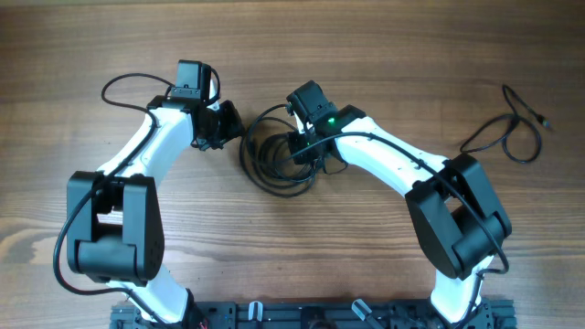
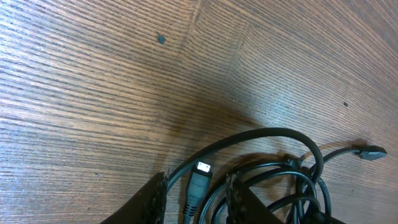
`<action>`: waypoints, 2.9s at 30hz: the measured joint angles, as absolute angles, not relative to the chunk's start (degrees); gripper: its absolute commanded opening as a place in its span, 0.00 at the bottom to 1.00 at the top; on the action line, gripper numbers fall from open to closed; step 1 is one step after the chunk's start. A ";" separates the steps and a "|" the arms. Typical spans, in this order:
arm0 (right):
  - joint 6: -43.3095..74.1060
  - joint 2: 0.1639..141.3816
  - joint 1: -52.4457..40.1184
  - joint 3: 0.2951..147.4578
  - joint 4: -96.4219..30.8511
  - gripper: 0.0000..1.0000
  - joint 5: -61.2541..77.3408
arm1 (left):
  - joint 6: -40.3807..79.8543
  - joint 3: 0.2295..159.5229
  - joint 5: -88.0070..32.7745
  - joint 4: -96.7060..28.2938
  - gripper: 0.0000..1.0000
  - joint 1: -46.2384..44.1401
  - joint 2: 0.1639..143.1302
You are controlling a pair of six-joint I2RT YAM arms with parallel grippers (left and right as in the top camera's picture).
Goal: Untangle cables
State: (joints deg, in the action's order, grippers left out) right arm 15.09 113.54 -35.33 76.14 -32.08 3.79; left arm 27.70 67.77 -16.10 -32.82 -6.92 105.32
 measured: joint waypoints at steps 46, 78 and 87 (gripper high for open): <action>28.86 107.26 -24.80 76.36 -25.58 0.04 40.49 | 15.27 67.77 -39.72 -32.56 0.65 -6.94 105.32; 56.60 107.28 -15.18 76.31 8.86 0.04 70.46 | 28.45 68.49 -8.36 -36.25 0.07 -7.62 105.10; 42.81 107.28 -16.25 76.18 -3.46 0.04 72.01 | 30.50 68.49 -3.42 -36.60 0.56 -7.55 105.10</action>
